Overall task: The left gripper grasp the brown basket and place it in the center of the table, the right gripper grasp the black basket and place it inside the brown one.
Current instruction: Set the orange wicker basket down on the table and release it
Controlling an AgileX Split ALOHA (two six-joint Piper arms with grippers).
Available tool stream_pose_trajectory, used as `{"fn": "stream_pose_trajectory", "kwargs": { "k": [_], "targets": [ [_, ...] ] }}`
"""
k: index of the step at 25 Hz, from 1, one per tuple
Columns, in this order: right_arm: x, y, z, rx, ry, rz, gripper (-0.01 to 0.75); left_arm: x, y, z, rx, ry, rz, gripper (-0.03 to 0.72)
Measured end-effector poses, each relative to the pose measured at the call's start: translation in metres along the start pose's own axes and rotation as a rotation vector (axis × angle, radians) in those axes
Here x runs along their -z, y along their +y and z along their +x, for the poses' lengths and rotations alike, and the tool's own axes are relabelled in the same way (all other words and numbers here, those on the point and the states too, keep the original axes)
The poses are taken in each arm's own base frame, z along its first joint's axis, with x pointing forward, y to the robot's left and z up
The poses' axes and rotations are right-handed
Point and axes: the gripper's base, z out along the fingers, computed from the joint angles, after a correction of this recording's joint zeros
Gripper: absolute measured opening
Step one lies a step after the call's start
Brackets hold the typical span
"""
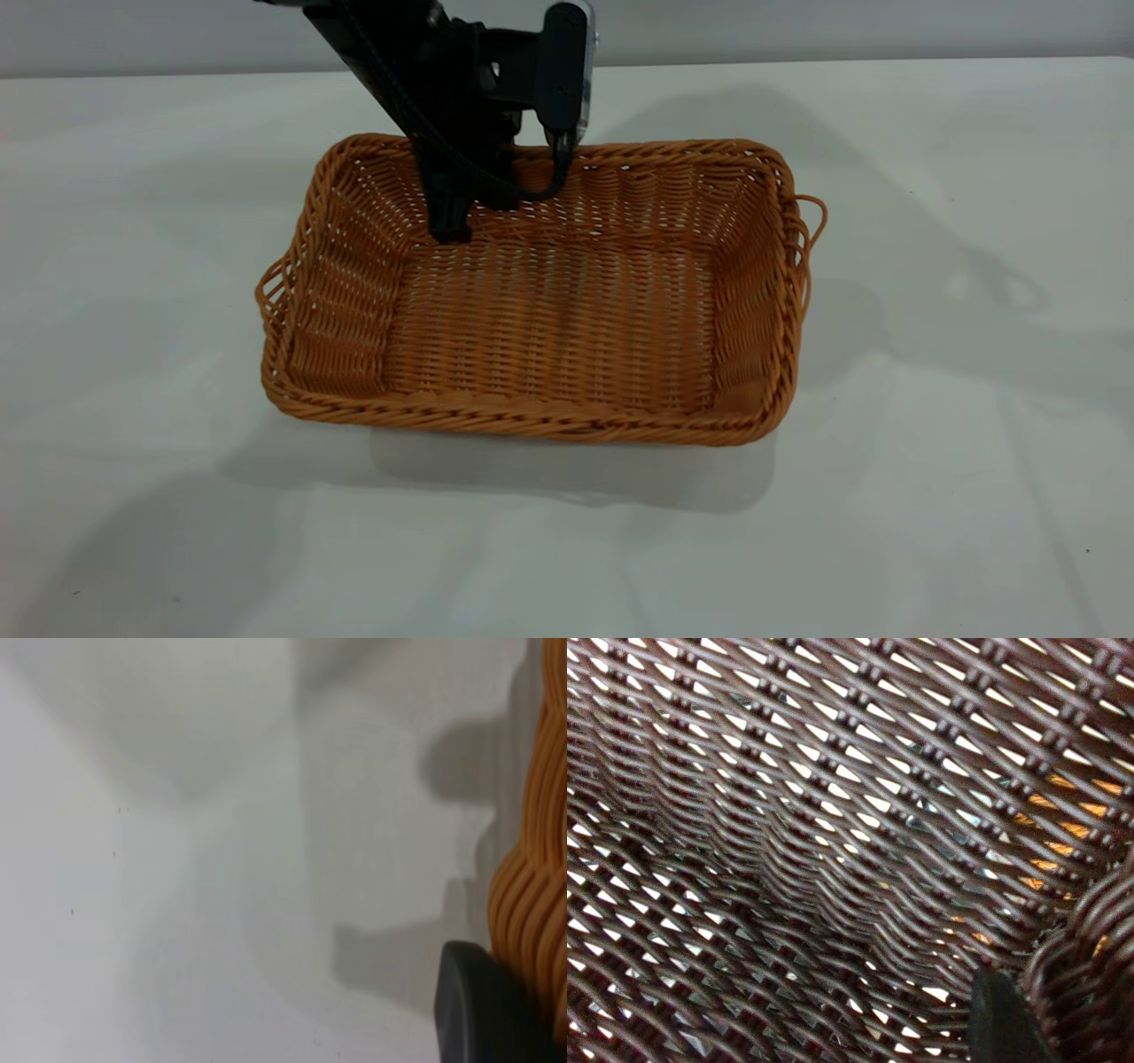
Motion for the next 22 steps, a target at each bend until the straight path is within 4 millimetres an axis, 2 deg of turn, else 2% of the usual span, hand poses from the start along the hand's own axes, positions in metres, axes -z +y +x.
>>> {"fn": "stream_pose_trajectory", "kwargs": {
  "k": [9, 13, 16, 22],
  "targets": [
    [0.0, -0.0008, 0.0007, 0.007, 0.008, 0.009, 0.221, -0.0006, -0.0002, -0.0005, 0.076, 0.009, 0.01, 0.087],
    [0.0, -0.0021, 0.0015, 0.017, 0.016, 0.022, 0.221, -0.0007, -0.0006, -0.0004, 0.098, 0.01, 0.013, 0.113],
    [0.0, -0.002, 0.0016, 0.017, 0.017, 0.022, 0.221, -0.0007, -0.0007, -0.0006, 0.124, 0.008, 0.014, 0.174],
    [0.0, -0.0017, 0.0014, 0.015, 0.016, 0.018, 0.221, 0.0072, 0.0027, -0.0065, 0.171, -0.01, 0.002, 0.372]
  ]
}}
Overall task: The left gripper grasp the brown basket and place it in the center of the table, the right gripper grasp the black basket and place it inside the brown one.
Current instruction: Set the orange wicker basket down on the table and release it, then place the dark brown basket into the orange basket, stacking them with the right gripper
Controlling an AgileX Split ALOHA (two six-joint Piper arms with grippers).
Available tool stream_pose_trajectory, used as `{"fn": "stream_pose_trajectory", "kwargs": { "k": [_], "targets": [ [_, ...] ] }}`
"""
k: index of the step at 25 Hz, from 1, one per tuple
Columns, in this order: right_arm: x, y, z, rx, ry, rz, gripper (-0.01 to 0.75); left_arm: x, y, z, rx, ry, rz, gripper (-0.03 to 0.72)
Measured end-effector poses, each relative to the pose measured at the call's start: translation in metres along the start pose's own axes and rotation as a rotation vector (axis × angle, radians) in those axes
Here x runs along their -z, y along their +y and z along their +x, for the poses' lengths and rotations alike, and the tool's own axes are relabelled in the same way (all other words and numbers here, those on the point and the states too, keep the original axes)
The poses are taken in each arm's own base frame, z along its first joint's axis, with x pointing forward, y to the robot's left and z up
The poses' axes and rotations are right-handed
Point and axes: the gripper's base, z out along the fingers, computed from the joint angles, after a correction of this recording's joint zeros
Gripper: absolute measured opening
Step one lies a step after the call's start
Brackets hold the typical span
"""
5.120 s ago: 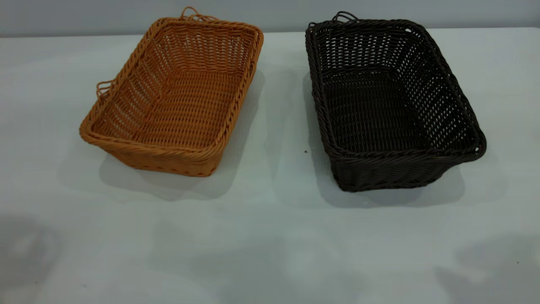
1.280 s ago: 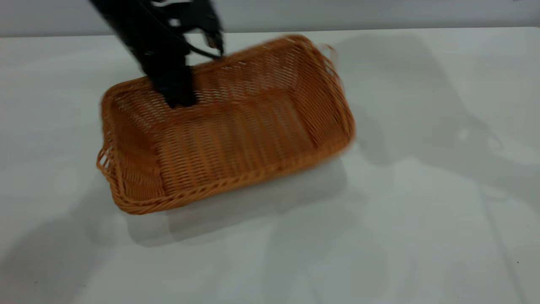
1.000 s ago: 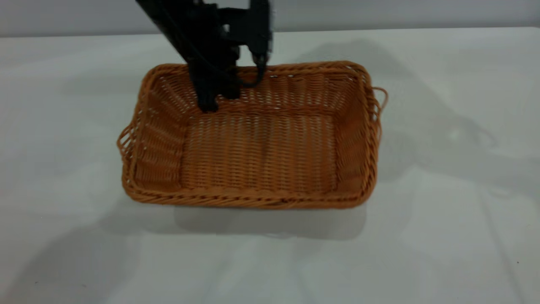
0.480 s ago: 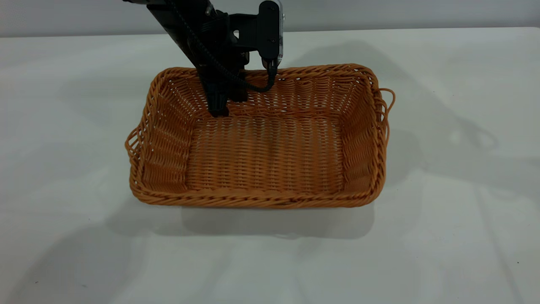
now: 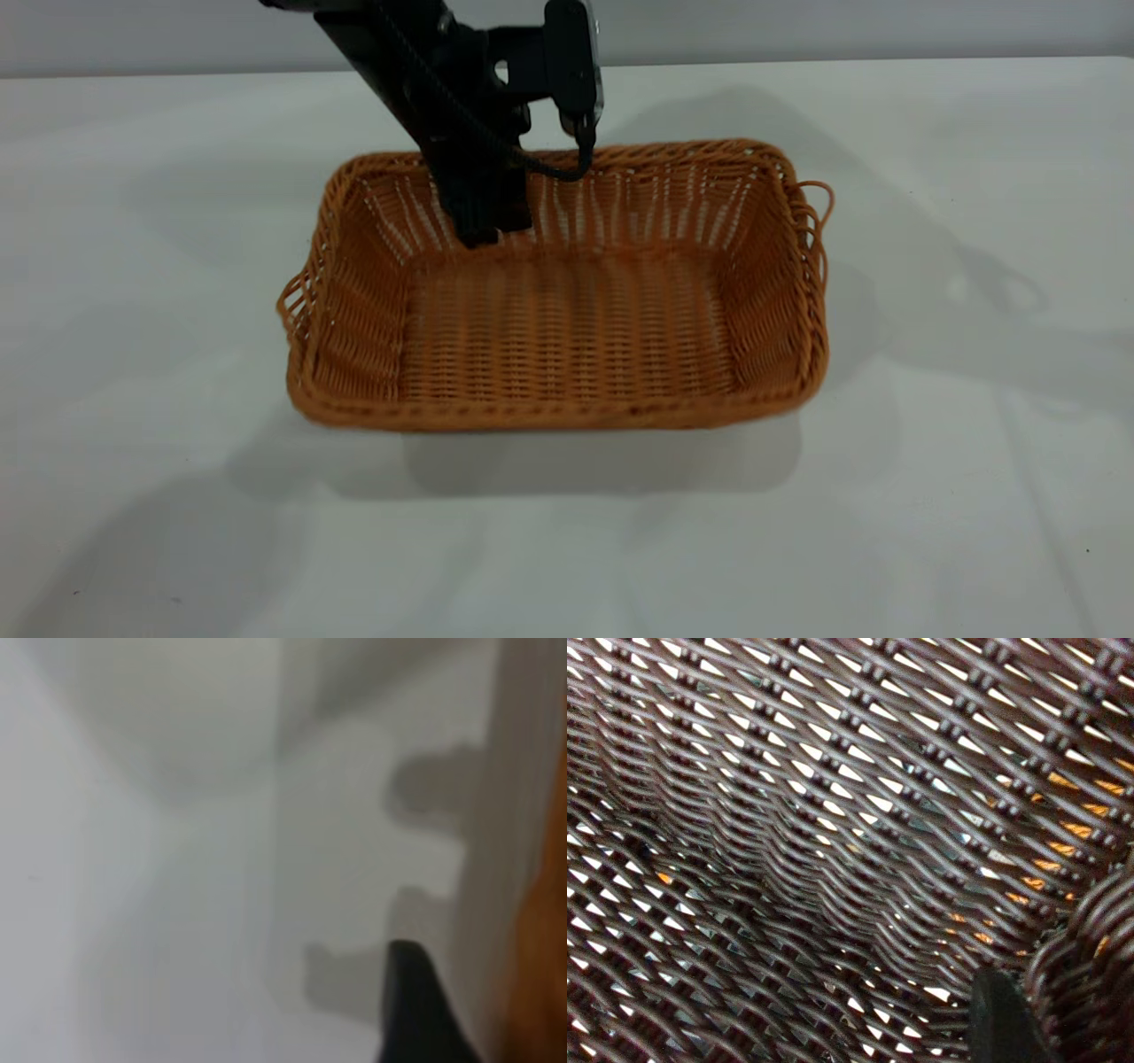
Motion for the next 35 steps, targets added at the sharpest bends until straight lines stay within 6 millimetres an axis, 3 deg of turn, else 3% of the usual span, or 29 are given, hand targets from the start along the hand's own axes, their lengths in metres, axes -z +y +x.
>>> {"fn": "stream_pose_trajectory", "kwargs": {
  "k": [5, 10, 13, 16, 20, 25, 30, 35],
  "targets": [
    [0.001, 0.002, -0.002, -0.004, -0.019, -0.025, 0.221, 0.034, 0.015, -0.012, -0.001, -0.033, -0.04, 0.448],
    [0.018, -0.004, -0.015, -0.027, -0.09, -0.045, 0.221, 0.092, 0.03, -0.019, -0.003, -0.037, -0.022, 0.453],
    [0.031, -0.012, -0.022, -0.039, -0.131, -0.024, 0.221, 0.137, 0.045, -0.003, 0.088, -0.005, -0.02, 0.453],
    [0.025, -0.015, -0.018, 0.004, -0.1, 0.037, 0.221, 0.187, 0.064, 0.019, 0.247, -0.002, -0.091, 0.453],
    [-0.008, -0.013, 0.002, 0.146, 0.027, 0.178, 0.221, 0.252, 0.078, 0.04, 0.38, -0.036, -0.218, 0.453],
    [-0.062, -0.016, 0.027, 0.359, 0.237, 0.349, 0.221, 0.319, 0.076, 0.043, 0.404, -0.099, -0.352, 0.454],
    [-0.109, -0.021, 0.029, 0.522, 0.44, 0.505, 0.221, 0.351, 0.07, 0.039, 0.398, -0.139, -0.412, 0.454],
    [-0.145, -0.032, 0.023, 0.621, 0.554, 0.599, 0.221, 0.354, 0.067, 0.039, 0.423, -0.142, -0.403, 0.454]
  ]
}}
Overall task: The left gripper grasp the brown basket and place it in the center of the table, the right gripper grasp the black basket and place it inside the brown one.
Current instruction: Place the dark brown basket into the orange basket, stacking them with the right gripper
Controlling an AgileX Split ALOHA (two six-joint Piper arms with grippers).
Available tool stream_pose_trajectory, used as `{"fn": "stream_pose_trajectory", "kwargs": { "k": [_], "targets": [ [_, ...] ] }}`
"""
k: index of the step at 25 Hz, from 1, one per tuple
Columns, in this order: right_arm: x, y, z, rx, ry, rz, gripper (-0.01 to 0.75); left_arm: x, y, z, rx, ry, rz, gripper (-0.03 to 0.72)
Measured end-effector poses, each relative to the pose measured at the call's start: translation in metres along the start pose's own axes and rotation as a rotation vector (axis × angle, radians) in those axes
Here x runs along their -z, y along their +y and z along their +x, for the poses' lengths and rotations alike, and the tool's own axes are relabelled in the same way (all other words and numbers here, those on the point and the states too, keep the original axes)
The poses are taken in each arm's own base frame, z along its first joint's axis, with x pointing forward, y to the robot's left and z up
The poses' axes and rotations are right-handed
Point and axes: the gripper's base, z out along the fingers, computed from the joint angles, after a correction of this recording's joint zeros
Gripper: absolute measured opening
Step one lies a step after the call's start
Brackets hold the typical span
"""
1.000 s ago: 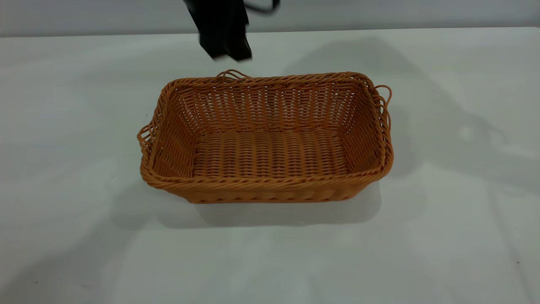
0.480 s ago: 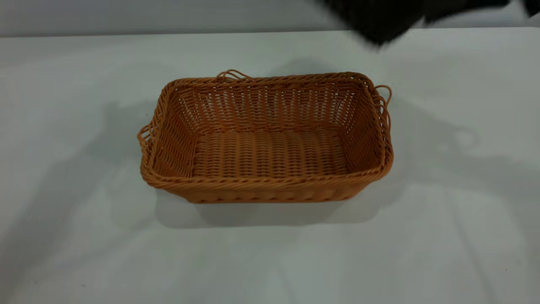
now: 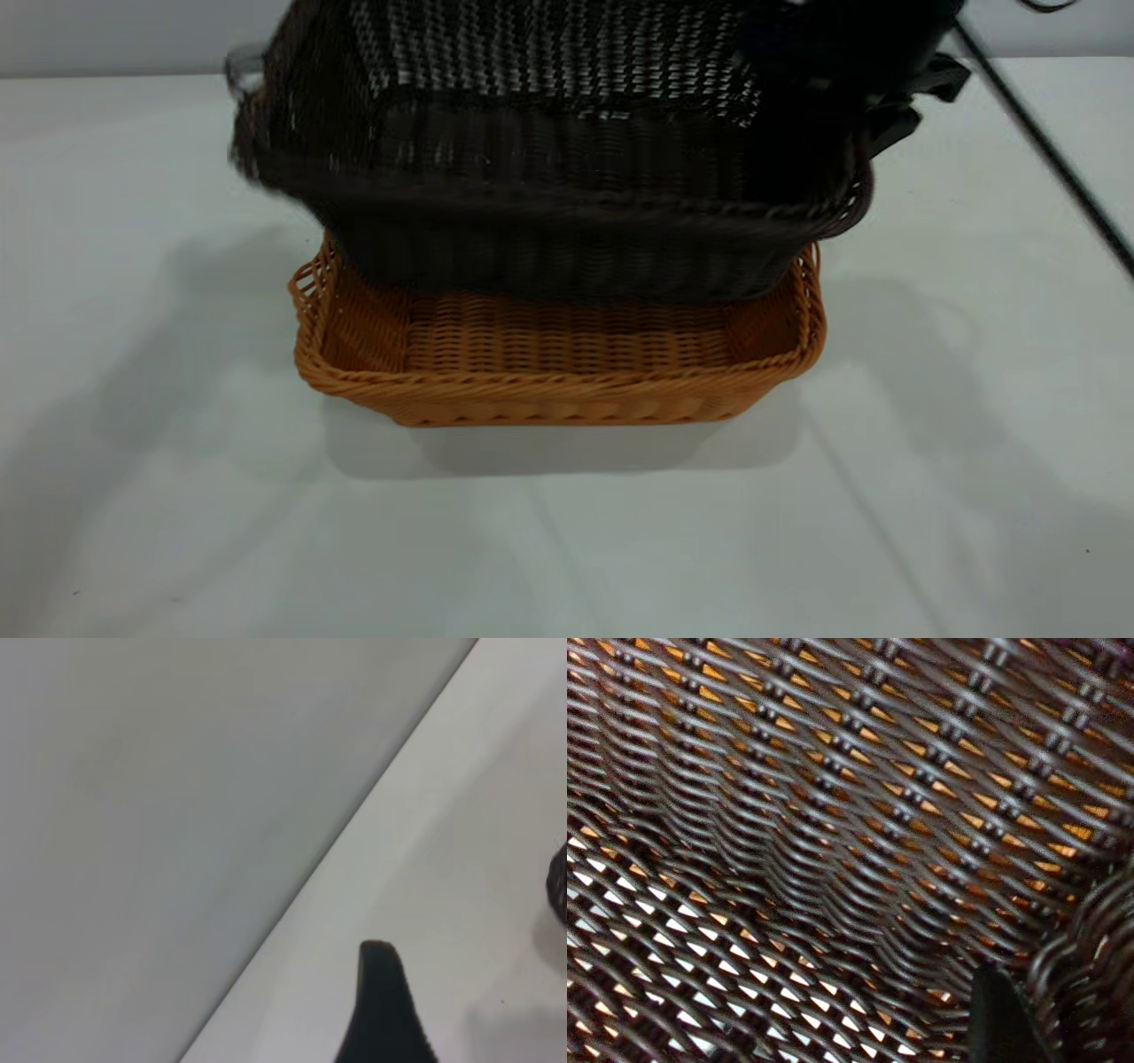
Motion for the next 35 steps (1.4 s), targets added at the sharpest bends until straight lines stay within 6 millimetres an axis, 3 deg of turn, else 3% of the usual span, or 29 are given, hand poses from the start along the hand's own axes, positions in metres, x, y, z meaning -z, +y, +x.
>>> {"fn": "stream_pose_trajectory", "kwargs": {
  "k": [10, 20, 28, 31, 35],
  "targets": [
    [-0.032, -0.011, -0.005, -0.024, 0.069, 0.011, 0.221, 0.0, -0.003, 0.003, 0.02, 0.032, 0.037, 0.454],
    [-0.035, -0.011, 0.002, -0.007, 0.141, -0.003, 0.222, 0.0, -0.003, 0.003, 0.02, 0.032, 0.037, 0.454],
    [-0.036, -0.013, -0.003, -0.035, 0.086, 0.022, 0.23, 0.0, -0.003, 0.003, 0.02, 0.032, 0.037, 0.454],
    [-0.036, -0.013, -0.003, -0.057, 0.085, 0.021, 0.264, 0.0, -0.003, 0.003, 0.02, 0.032, 0.037, 0.454],
    [-0.035, -0.011, -0.003, -0.062, 0.093, 0.004, 0.404, 0.0, -0.003, 0.003, 0.02, 0.032, 0.037, 0.454]
  ]
}}
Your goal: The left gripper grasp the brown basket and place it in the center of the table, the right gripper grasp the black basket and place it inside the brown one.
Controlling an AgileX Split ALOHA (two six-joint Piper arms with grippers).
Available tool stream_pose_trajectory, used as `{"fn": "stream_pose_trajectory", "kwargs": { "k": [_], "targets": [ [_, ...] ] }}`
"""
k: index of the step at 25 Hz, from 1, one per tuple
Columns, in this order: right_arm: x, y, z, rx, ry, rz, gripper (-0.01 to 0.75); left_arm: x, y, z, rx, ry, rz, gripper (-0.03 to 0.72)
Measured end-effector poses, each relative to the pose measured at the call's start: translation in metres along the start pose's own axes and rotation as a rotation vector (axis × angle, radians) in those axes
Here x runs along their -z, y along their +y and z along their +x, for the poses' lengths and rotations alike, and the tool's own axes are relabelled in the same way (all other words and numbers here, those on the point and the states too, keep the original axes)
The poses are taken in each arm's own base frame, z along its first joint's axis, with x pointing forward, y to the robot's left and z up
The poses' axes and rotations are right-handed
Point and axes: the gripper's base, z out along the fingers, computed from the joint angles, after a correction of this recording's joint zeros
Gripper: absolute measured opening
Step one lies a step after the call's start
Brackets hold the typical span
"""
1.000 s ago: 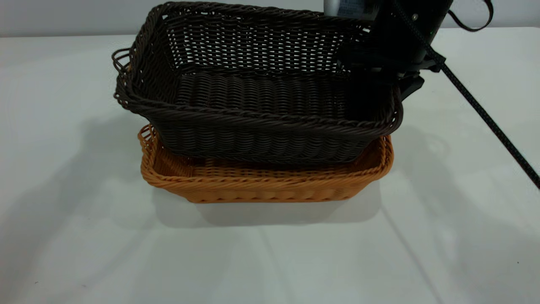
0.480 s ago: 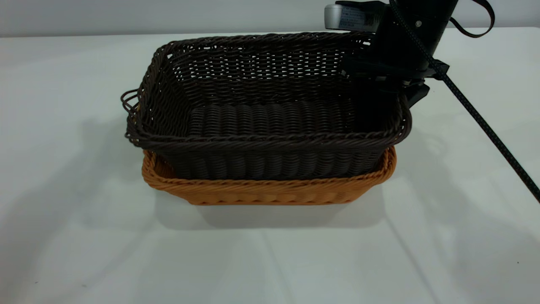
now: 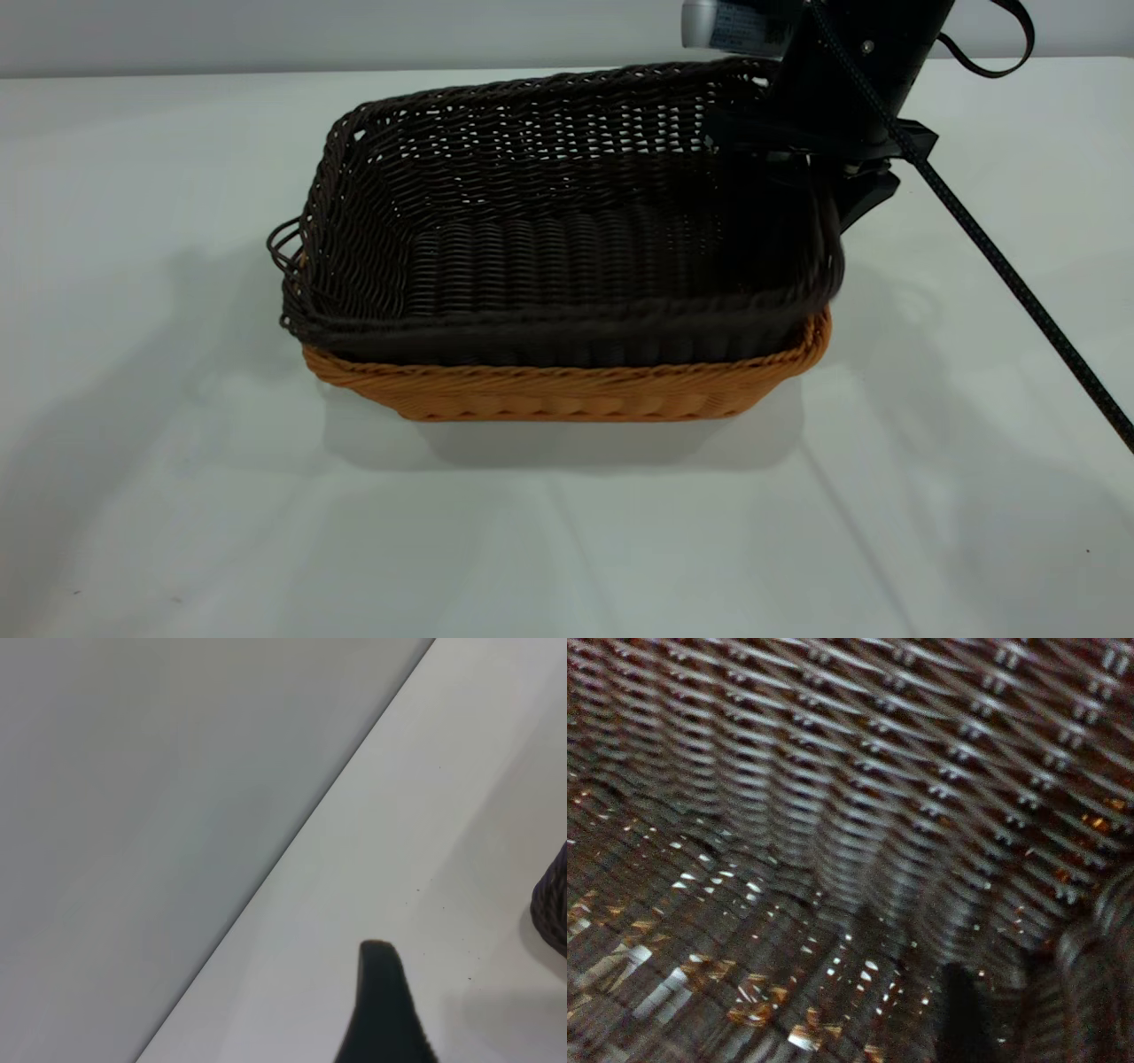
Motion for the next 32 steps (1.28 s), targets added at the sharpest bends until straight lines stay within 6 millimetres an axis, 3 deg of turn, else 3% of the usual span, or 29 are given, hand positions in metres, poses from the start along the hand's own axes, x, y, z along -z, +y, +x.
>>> {"fn": "stream_pose_trajectory", "kwargs": {
  "k": [5, 9, 13, 17, 20, 25, 32],
  "targets": [
    [0.008, 0.005, 0.007, 0.028, 0.064, -0.021, 0.545, 0.0, 0.0, 0.0, 0.0, 0.0, 0.0, 0.454],
    [0.028, 0.01, 0.011, 0.068, 0.069, 0.016, 0.563, 0.0, -0.001, 0.001, 0.0, 0.008, 0.009, 0.454],
    [0.06, 0.018, 0.018, 0.098, 0.049, 0.064, 0.563, 0.003, -0.005, 0.004, -0.001, 0.042, 0.049, 0.454],
    [0.111, 0.037, 0.031, 0.136, -0.023, 0.103, 0.563, 0.026, -0.011, 0.006, -0.007, 0.076, 0.093, 0.454],
    [0.157, 0.054, 0.047, 0.163, -0.125, 0.136, 0.563, 0.056, -0.017, 0.008, -0.006, 0.083, 0.108, 0.451],
    [0.228, 0.081, 0.088, 0.161, -0.312, 0.205, 0.563, 0.1, -0.031, 0.016, 0.065, 0.134, 0.152, 0.415],
    [0.294, 0.109, 0.15, 0.114, -0.536, 0.219, 0.563, 0.148, -0.036, 0.028, 0.21, 0.161, 0.032, 0.383]
  ]
}}
